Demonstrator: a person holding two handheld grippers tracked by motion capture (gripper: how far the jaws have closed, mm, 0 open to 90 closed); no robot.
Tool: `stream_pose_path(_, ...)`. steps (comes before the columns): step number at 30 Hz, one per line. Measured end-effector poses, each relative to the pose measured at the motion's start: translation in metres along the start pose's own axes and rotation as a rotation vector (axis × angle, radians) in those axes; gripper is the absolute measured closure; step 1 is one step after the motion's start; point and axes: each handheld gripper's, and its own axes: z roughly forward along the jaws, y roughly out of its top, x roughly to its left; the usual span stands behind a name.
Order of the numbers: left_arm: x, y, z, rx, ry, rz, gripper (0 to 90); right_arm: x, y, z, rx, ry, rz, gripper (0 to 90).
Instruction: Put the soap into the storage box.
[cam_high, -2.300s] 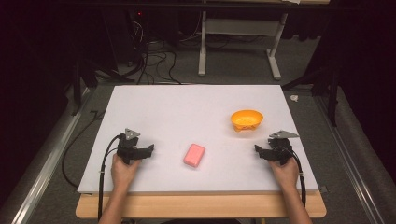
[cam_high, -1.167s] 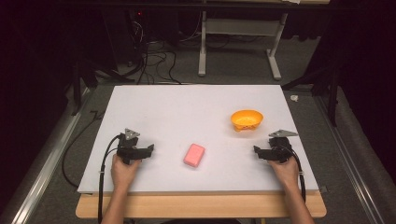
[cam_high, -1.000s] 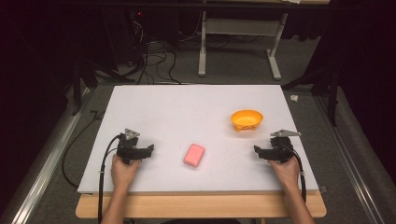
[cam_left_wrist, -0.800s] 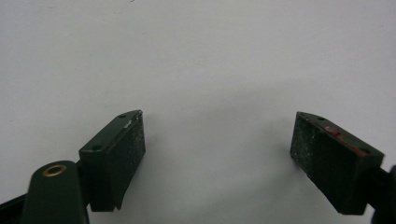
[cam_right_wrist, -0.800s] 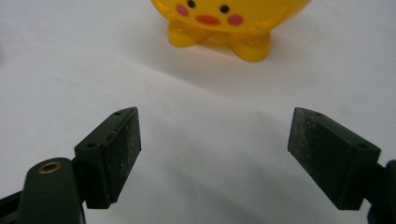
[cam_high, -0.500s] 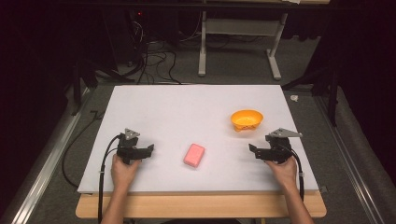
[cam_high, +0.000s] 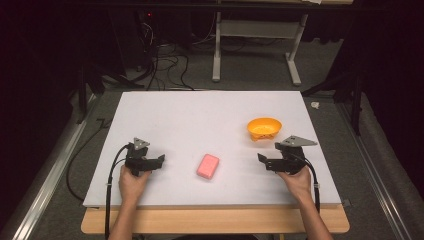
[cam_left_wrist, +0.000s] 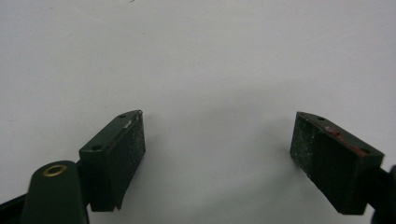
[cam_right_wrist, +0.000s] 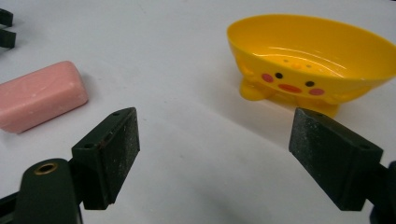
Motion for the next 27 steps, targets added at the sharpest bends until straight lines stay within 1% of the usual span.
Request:
stream_pose_path(2, 0.000, 0.000, 0.000, 0.000, 0.000, 0.000, 18.4, 0.002, 0.001, 0.000, 0.000, 0.004, -0.004, 16.6)
stream_pose_path(3, 0.000, 0.000, 0.000, 0.000, 0.000, 0.000, 18.4, 0.006, 0.004, 0.001, -0.008, 0.017, -0.009, 16.6)
stream_pose_path(7, 0.000, 0.000, 0.000, 0.000, 0.000, 0.000, 18.5, 0.012, 0.009, 0.002, -0.025, 0.047, -0.015, 16.6)
stream_pose_path(10, 0.000, 0.000, 0.000, 0.000, 0.000, 0.000, 18.5, 0.018, 0.013, 0.003, -0.040, 0.065, -0.029, 16.6)
stream_pose_path(11, 0.000, 0.000, 0.000, 0.000, 0.000, 0.000, 18.5, 0.020, 0.014, 0.003, -0.042, 0.077, -0.026, 16.6)
stream_pose_path(12, 0.000, 0.000, 0.000, 0.000, 0.000, 0.000, 18.4, 0.022, 0.016, 0.004, -0.056, 0.091, -0.032, 16.8)
stream_pose_path(13, 0.000, 0.000, 0.000, 0.000, 0.000, 0.000, 18.4, 0.024, 0.017, 0.005, -0.060, 0.097, -0.034, 16.9)
stream_pose_path(18, 0.000, 0.000, 0.000, -0.001, 0.000, 0.000, 18.5, 0.033, 0.021, 0.012, -0.049, 0.141, -0.051, 16.8)
stream_pose_path(19, 0.000, 0.000, 0.000, -0.001, 0.000, 0.000, 18.4, 0.033, 0.021, 0.012, -0.049, 0.141, -0.051, 16.8)
stream_pose_path(21, 0.000, 0.000, 0.000, 0.000, 0.000, 0.000, 18.4, 0.040, 0.025, 0.016, -0.050, 0.169, -0.068, 16.8)
stream_pose_path(23, 0.000, 0.000, 0.000, -0.001, 0.001, 0.000, 18.4, 0.042, 0.026, 0.017, -0.051, 0.175, -0.071, 16.7)
stream_pose_path(24, 0.000, 0.000, 0.000, -0.001, 0.001, 0.000, 18.4, 0.047, 0.029, 0.020, -0.049, 0.194, -0.084, 16.7)
stream_pose_path(27, 0.000, 0.000, 0.000, -0.001, 0.001, 0.001, 18.4, 0.051, 0.031, 0.023, -0.046, 0.208, -0.084, 16.4)
